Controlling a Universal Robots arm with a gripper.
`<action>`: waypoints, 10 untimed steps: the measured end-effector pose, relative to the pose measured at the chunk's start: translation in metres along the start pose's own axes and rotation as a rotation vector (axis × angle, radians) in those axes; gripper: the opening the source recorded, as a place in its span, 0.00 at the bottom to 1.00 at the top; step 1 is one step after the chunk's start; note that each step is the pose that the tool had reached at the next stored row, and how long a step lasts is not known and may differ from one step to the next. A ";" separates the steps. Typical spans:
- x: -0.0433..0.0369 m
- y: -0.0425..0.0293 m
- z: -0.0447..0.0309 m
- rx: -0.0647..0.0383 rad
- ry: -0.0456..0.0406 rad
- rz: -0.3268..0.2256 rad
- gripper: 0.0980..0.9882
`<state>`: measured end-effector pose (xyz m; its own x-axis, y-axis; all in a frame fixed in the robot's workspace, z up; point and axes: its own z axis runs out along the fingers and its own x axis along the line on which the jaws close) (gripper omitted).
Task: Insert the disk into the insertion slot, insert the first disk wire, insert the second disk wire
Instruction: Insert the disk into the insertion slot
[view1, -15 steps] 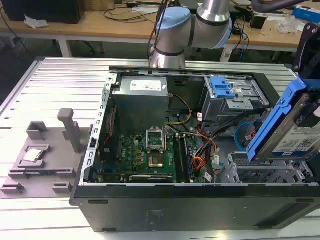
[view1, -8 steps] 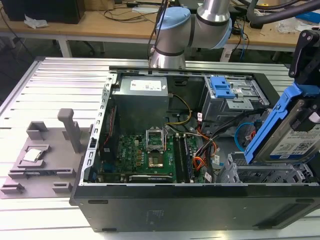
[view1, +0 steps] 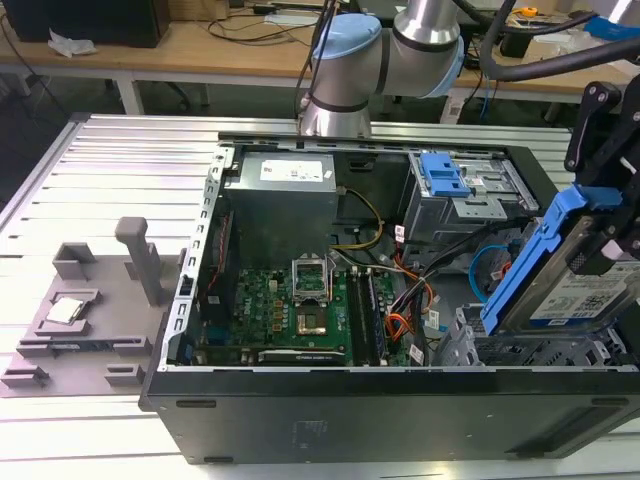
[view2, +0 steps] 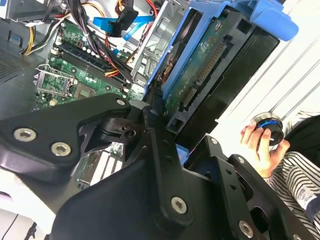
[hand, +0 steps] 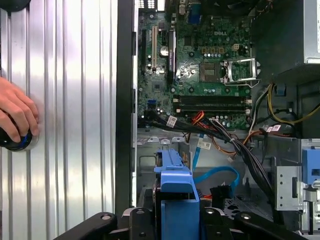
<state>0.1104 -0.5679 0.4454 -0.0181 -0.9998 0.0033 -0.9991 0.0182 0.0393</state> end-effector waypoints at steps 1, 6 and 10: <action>-0.0018 0.0000 0.0012 0.000 -0.0001 0.000 0.30; -0.0086 0.0028 0.0029 0.000 0.0000 0.000 0.30; -0.0136 0.0036 0.0063 0.000 0.0000 0.000 0.30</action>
<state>0.1067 -0.5543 0.4392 -0.0182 -0.9998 0.0033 -0.9991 0.0183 0.0393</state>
